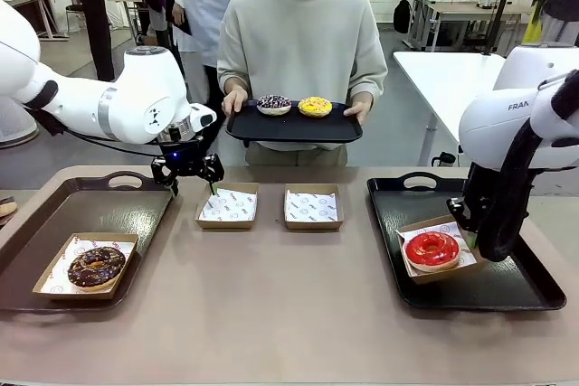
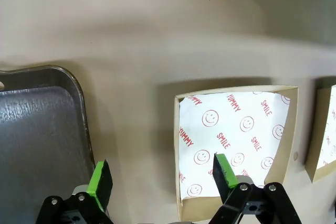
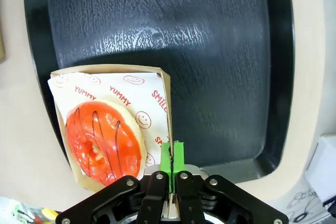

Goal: Individually package the donuts and arrange them on the tray.
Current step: Place the picked Paper togo box on the Handle tray while simultaneously picking up another Paper togo box from the table with the other hand.

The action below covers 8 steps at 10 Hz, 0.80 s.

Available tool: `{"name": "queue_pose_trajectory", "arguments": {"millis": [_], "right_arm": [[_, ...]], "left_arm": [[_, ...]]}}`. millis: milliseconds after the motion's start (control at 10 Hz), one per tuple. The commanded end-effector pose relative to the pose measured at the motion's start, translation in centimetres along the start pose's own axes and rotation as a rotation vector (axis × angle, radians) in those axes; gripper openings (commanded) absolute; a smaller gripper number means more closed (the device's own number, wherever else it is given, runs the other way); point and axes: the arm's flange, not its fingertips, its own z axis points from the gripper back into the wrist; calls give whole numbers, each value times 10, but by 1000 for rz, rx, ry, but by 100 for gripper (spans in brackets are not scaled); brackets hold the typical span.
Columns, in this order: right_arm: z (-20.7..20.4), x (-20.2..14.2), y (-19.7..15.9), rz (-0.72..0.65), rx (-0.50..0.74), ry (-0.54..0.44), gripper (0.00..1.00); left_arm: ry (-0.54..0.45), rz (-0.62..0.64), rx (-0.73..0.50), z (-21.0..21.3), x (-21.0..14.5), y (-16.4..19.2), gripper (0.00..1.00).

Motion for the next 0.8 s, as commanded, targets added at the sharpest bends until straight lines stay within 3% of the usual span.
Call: {"name": "queue_pose_trajectory", "arguments": {"millis": [0,700], "right_arm": [[-15,4,-3,3,-9,-8,1],[-27,6,7,30,7,17,1]], "left_arm": [[-6,22,30,-7,9,-6,100],[27,29,11,-18,15,-6,100]]}}
